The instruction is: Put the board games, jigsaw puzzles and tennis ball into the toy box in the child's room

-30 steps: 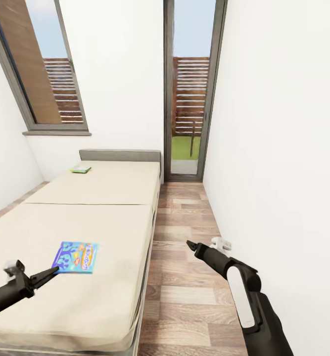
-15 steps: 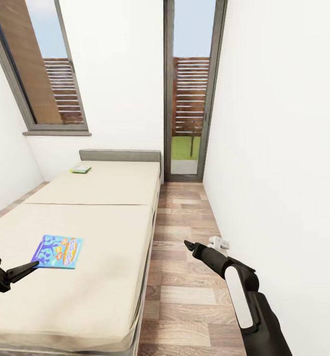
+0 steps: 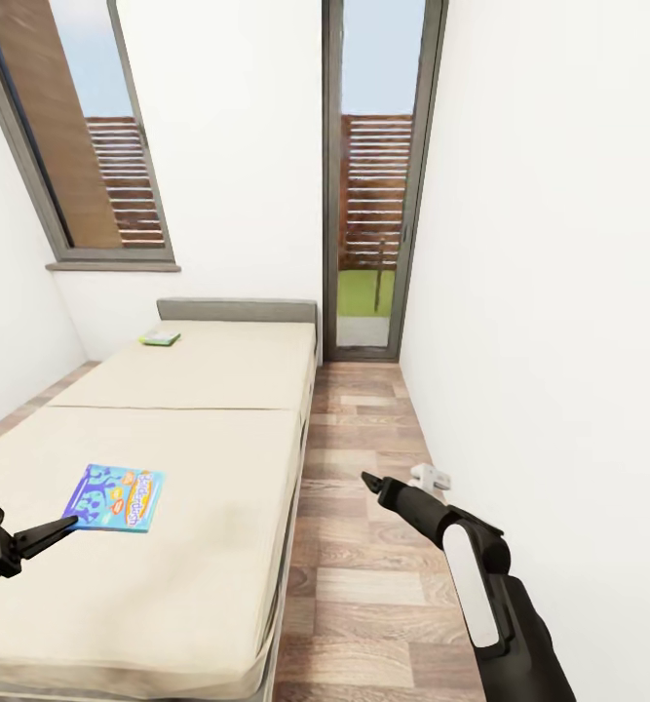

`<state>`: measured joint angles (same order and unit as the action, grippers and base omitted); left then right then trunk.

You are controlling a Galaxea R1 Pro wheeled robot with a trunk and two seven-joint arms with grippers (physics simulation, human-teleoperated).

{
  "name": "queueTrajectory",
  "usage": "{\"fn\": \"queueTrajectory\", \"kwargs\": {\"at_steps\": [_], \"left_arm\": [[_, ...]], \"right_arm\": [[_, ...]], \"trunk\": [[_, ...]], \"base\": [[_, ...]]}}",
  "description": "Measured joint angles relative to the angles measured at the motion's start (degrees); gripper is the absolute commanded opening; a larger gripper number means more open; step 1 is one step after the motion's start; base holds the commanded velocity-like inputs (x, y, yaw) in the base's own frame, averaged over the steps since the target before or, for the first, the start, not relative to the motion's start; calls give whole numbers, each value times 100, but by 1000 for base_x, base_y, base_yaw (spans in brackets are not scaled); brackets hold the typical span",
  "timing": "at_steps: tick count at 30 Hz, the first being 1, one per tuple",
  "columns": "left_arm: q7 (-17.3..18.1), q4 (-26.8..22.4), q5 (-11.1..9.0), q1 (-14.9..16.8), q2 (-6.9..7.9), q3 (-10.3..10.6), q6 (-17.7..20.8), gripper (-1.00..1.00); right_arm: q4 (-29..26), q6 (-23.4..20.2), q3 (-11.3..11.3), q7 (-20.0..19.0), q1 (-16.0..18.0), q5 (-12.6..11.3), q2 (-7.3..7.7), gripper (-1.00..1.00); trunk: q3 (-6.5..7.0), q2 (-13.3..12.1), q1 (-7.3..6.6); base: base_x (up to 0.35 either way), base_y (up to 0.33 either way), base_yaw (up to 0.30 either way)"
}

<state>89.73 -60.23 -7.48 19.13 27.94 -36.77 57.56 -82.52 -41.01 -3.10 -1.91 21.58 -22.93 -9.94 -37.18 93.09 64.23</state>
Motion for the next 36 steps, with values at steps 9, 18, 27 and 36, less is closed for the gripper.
{"fn": "queueTrajectory", "kwargs": {"at_steps": [9,18,27,36], "left_arm": [[0,-54,259,0,69,4,1,-100],[0,-55,262,0,64,5,1,-100],[0,-59,262,0,55,30,1,-100],[0,-60,263,0,56,139,1,-100]], "right_arm": [[11,19,55,-5,0,-1,0,100],[8,29,153,0,0,0,0,100],[12,136,175,0,0,-1,-1,100],[43,189,168,1,0,-4,0,100]], "trunk": [[162,-361,-198],[323,-722,-395],[485,-1083,-593],[647,-1444,-791]], "base": [[0,0,0],[0,0,0],[0,0,0],[0,0,0]]}}
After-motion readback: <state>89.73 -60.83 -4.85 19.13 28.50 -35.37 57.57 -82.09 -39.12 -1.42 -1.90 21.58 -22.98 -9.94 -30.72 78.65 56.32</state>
